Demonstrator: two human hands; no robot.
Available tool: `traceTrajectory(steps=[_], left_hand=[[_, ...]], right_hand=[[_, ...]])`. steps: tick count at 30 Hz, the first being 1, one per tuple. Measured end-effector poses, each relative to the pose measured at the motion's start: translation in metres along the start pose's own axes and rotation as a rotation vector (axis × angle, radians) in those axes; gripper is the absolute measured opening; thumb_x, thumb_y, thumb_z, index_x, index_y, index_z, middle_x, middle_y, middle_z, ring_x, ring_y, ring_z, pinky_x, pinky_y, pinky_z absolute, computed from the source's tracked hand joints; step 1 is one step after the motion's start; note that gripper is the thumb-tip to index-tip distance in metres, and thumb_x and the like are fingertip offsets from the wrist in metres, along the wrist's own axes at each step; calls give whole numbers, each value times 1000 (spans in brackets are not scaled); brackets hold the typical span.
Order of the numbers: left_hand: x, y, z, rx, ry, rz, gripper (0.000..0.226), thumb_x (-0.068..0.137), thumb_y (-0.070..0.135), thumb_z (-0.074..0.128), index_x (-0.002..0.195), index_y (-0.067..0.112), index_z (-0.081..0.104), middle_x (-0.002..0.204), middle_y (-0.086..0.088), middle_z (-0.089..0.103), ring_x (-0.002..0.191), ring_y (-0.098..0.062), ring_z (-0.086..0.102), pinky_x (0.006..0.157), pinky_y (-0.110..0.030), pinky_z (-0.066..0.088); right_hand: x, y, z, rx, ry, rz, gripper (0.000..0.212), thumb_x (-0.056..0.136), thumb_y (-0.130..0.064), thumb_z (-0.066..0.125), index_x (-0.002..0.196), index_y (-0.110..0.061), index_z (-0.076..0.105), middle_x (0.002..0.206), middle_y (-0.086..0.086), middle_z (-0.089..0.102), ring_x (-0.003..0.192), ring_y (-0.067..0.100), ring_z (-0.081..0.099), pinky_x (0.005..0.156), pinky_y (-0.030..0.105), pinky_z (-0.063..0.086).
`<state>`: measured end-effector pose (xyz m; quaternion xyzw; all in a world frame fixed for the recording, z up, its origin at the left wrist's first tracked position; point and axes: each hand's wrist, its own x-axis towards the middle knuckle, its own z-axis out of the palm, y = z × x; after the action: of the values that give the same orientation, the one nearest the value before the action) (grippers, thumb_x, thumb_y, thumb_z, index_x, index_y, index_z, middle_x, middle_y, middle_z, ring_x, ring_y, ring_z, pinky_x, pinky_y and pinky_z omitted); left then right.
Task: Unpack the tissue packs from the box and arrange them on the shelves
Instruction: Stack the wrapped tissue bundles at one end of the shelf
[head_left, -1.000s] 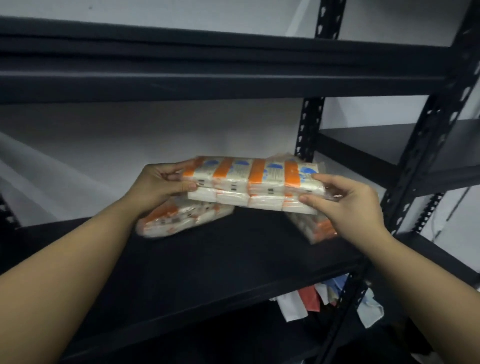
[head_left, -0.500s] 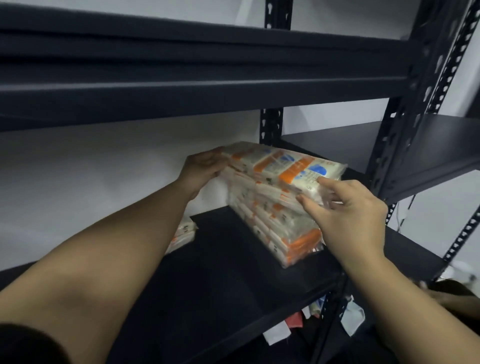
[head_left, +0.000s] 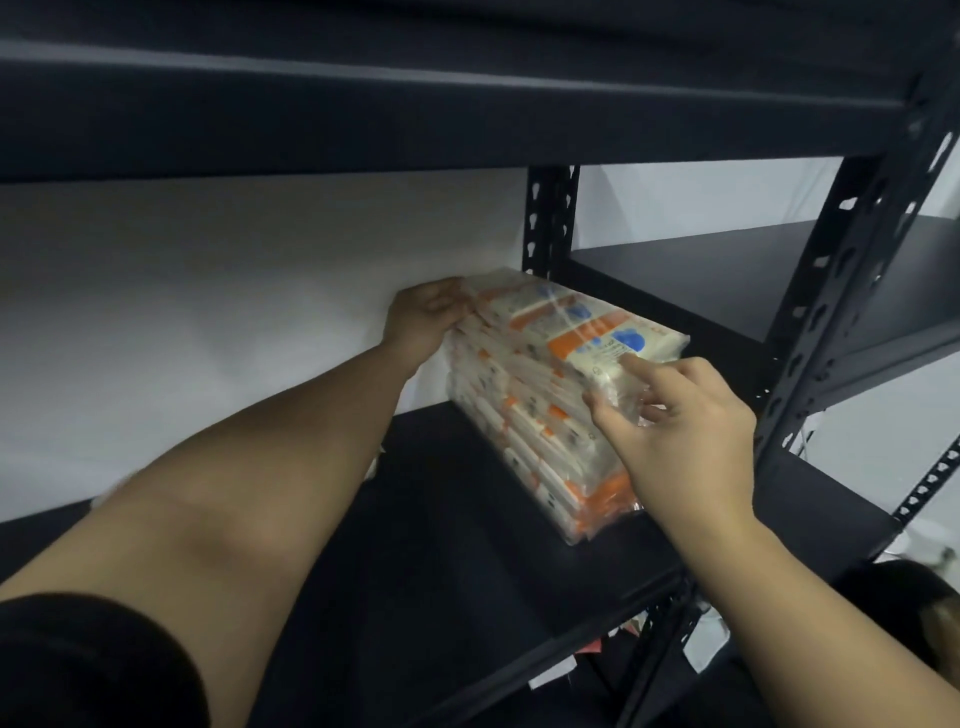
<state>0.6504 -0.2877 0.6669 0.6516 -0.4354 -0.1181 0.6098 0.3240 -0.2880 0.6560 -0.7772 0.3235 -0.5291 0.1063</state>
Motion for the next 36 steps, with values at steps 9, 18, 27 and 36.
traceTrajectory(steps=[9,18,27,36], left_hand=[[-7,5,13,322,213,48,24,96,26,66,116,20,80,117,6,76,103,-10,70,87,-13,50],[-4,13,7,542,214,-155,40,93,50,68,64,23,69,78,4,75,67,-9,66,53,-18,39],[-64,17,-32,598,7,-135,38,82,58,81,92,21,77,91,12,68,87,-9,62,76,-21,44],[-150,-5,-123,1144,-142,-239,62,83,75,64,126,30,67,132,-6,60,118,-28,58,99,-41,51]], right_hand=[[-5,3,-2,-15,-86,38,52,83,-44,82,128,-17,73,113,-4,62,91,18,67,86,40,60],[-8,3,-6,-24,-195,32,70,83,-55,75,143,-22,60,131,-4,57,104,19,66,92,44,60],[-34,-8,-30,-48,-185,75,75,82,-52,79,147,-30,47,127,-13,43,111,13,57,84,34,54],[-81,-27,-30,-110,-176,-63,53,83,-44,78,130,-22,67,114,-5,59,108,20,57,83,43,56]])
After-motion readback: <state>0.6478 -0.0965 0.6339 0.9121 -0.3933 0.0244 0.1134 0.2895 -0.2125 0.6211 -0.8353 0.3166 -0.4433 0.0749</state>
